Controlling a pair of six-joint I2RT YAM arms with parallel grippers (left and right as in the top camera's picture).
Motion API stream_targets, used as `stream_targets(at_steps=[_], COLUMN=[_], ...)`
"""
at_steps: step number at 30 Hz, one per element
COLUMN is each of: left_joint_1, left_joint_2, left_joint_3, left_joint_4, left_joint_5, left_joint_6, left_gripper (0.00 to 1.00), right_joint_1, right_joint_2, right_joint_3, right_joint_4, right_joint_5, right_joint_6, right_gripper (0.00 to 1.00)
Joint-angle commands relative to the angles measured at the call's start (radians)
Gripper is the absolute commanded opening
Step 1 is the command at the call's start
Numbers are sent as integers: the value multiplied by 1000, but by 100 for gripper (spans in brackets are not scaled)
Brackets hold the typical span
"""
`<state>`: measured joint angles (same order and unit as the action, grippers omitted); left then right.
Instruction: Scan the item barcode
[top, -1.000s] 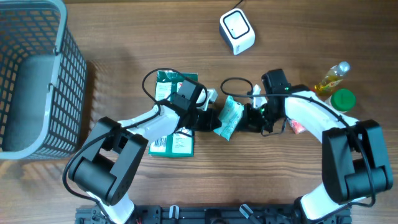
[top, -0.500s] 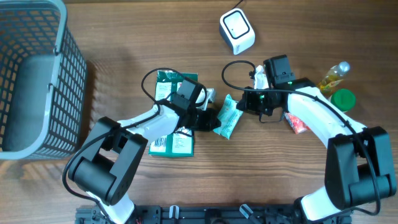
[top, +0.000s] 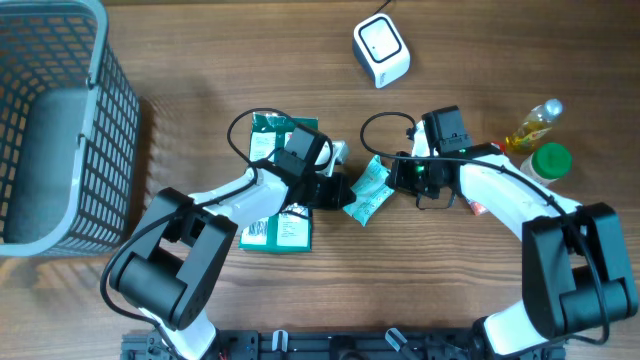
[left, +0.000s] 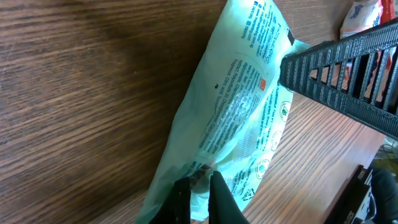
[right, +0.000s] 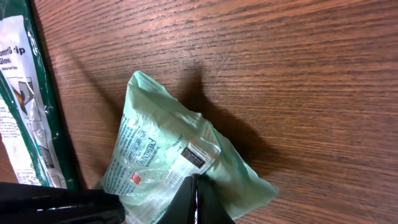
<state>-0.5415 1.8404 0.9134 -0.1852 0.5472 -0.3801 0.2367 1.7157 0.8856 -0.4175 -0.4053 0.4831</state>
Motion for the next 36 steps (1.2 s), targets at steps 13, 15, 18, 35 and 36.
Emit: stream_targets(at_steps=[13, 15, 18, 35, 36], left_joint_1=[10, 10, 6, 55, 60], left_joint_2=[28, 28, 28, -92, -113], left_joint_3=[-10, -10, -11, 97, 112], left_joint_4=[-12, -12, -13, -204, -222], left_joint_5=[-79, -83, -114, -317, -317], left_joint_6=[-2, -2, -2, -2, -2], left_gripper=[4, 4, 4, 4, 4], right_joint_1=[-4, -4, -5, -5, -5], right_joint_2=[-3, -3, -3, -3, -3], right_joint_3=[-45, -72, -82, -82, -82], right_joint_4=[6, 41, 50, 51, 51], right_joint_5=[144, 150, 158, 158, 158], right_joint_6=[42, 58, 77, 77, 78], right_gripper=[4, 4, 4, 4, 4])
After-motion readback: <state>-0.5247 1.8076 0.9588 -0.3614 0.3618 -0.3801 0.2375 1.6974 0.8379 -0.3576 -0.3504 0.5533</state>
